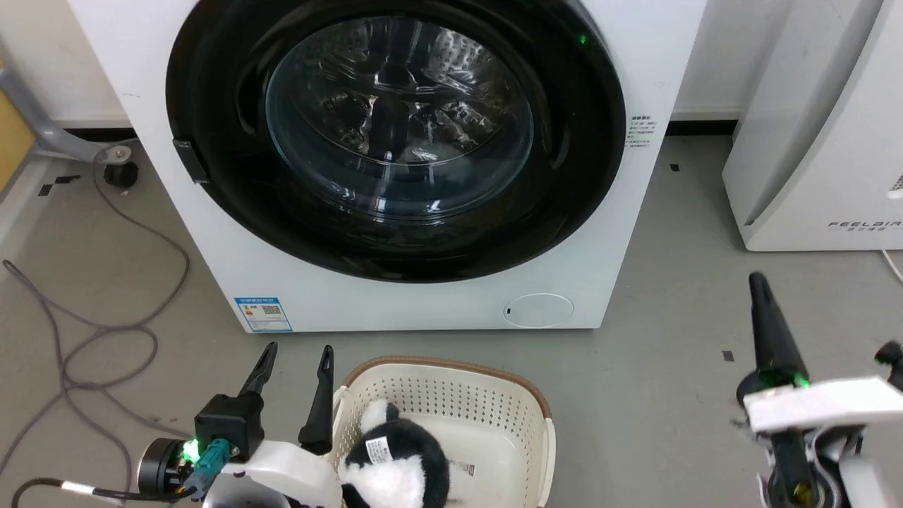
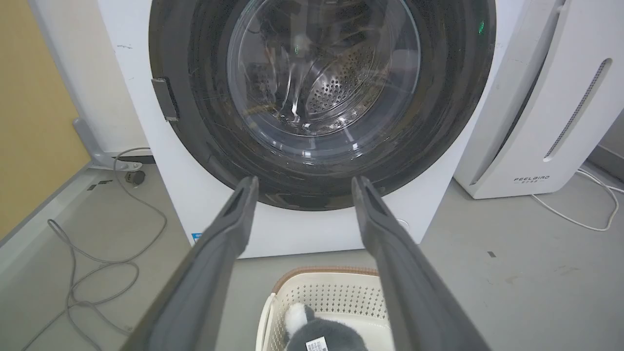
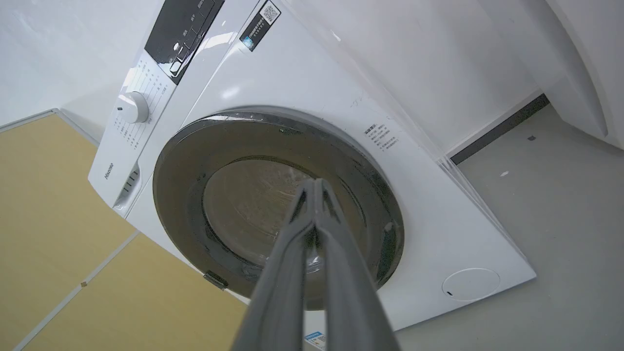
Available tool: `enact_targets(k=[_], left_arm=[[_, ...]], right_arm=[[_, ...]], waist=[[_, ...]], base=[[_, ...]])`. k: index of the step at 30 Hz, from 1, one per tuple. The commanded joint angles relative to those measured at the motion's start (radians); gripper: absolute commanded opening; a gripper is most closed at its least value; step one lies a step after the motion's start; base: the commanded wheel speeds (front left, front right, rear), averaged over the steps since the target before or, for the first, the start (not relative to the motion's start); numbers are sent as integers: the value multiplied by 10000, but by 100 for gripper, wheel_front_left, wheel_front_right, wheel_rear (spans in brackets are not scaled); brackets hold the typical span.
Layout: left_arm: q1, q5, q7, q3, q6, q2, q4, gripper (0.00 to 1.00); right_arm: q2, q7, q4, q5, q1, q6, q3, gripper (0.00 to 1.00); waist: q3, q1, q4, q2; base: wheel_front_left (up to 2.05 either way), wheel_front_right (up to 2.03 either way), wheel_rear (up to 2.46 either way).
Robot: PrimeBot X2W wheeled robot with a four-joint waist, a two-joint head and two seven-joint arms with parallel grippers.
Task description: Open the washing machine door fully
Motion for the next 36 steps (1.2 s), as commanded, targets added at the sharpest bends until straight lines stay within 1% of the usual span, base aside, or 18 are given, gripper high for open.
enact_targets(k=[1, 6, 11, 18, 27, 36], left_arm=[[-201, -74, -98, -28, -70, 80, 55, 100], [-316, -169, -202, -102, -121, 137, 107, 100], [-503, -272, -306, -154, -172, 194, 123, 100], [-795, -412, -453, -243, -244, 272, 170, 100], [-1155, -586, -641, -340, -336, 347, 217, 100], [-1510, -727, -828, -507, -428, 423, 235, 100]], right_arm=[[-131, -73, 142, 339, -336, 5, -25, 0], [-473, -178, 985, 854, -1479, 5, 101, 0], [-889, -282, 1798, 1897, -2749, 6, 352, 0], [-1534, -365, 3011, 3438, -4579, 6, 1053, 0], [-2243, -375, 4582, 5282, -6820, 7, 2195, 0], [-2849, 219, 6461, 6597, -9276, 7, 4073, 0]], waist=[[35, 0, 7, -1], [230, 0, 58, -1], [551, 0, 140, -1], [1017, 0, 271, -1], [1505, 0, 423, -1], [2050, 0, 539, -1]], base=[[0, 0, 0], [0, 0, 0], [0, 0, 0], [0, 0, 0], [0, 0, 0], [0, 0, 0]])
